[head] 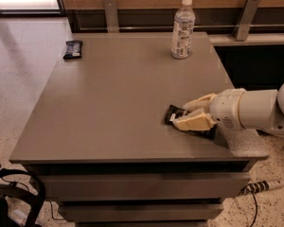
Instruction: Move rxbar chocolate near rxbar blueberry
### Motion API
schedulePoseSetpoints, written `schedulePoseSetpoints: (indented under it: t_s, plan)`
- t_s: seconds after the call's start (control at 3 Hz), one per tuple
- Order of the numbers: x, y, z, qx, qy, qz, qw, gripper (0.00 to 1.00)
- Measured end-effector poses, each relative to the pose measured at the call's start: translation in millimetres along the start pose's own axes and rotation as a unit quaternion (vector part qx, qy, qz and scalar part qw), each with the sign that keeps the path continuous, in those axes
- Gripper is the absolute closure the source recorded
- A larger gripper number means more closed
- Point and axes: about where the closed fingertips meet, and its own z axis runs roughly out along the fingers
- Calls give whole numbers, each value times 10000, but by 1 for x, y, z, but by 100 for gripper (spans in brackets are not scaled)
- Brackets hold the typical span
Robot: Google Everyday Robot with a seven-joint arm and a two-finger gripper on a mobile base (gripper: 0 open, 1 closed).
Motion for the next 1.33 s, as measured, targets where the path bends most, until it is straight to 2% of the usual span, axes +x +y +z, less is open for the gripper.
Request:
schedulePoseSetpoints:
  t_s: [1.33]
  plan:
    - [-1, 0, 1, 14, -40, 14, 10000, 100]
